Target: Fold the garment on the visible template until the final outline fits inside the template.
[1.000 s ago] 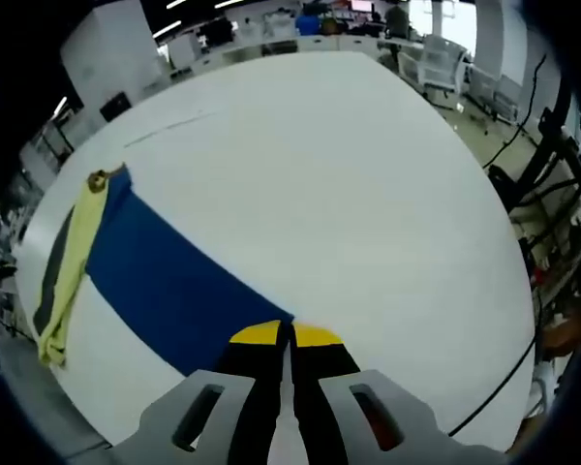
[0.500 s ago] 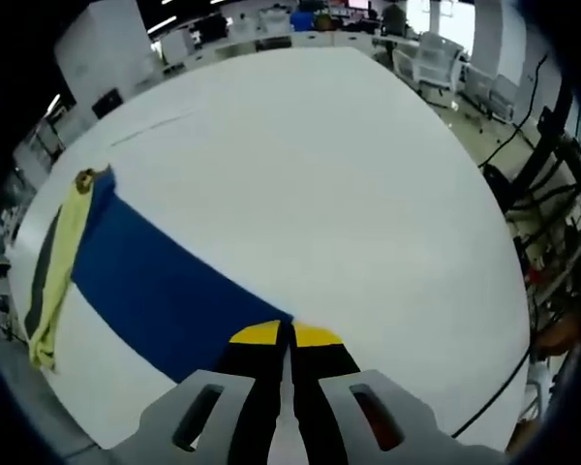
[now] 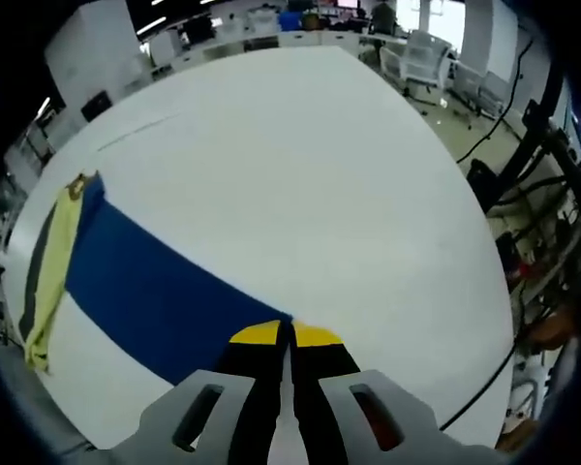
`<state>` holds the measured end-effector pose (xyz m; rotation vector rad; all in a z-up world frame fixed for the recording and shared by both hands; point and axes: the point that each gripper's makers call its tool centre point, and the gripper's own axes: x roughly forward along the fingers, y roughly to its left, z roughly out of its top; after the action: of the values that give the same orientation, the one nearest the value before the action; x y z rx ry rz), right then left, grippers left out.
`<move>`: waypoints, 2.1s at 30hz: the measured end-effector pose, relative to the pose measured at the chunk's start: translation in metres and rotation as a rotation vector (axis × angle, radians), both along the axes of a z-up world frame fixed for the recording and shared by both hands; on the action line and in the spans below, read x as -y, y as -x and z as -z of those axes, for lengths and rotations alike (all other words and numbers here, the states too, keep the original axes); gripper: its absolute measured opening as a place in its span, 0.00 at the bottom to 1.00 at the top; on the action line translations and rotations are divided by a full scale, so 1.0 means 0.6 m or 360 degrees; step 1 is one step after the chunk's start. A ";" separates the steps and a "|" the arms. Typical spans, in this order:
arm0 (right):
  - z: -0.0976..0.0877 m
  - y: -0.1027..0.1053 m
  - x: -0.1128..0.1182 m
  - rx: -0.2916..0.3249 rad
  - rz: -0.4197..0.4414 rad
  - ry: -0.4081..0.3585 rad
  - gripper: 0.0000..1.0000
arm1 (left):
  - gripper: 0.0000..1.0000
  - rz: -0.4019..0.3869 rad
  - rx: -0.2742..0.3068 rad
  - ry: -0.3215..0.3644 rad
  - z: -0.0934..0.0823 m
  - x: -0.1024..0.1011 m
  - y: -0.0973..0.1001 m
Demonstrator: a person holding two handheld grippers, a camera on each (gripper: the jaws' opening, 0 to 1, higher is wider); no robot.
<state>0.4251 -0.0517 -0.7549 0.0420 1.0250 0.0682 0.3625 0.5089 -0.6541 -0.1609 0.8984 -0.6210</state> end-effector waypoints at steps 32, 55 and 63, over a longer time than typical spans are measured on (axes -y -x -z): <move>0.021 -0.012 0.035 -0.0026 0.0005 0.0050 0.03 | 0.97 -0.0012 0.0003 -0.0006 -0.005 -0.002 0.004; 0.006 0.063 -0.010 -0.0063 0.0011 0.0067 0.03 | 0.96 0.0012 0.0027 0.0007 -0.014 -0.002 0.008; 0.003 0.086 -0.018 -0.0086 0.0005 0.0059 0.03 | 0.96 0.0022 0.0036 0.0017 -0.018 -0.002 0.017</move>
<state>0.3735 -0.0408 -0.7566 0.0117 1.0802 0.0451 0.3520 0.5103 -0.6431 -0.1576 0.8752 -0.6393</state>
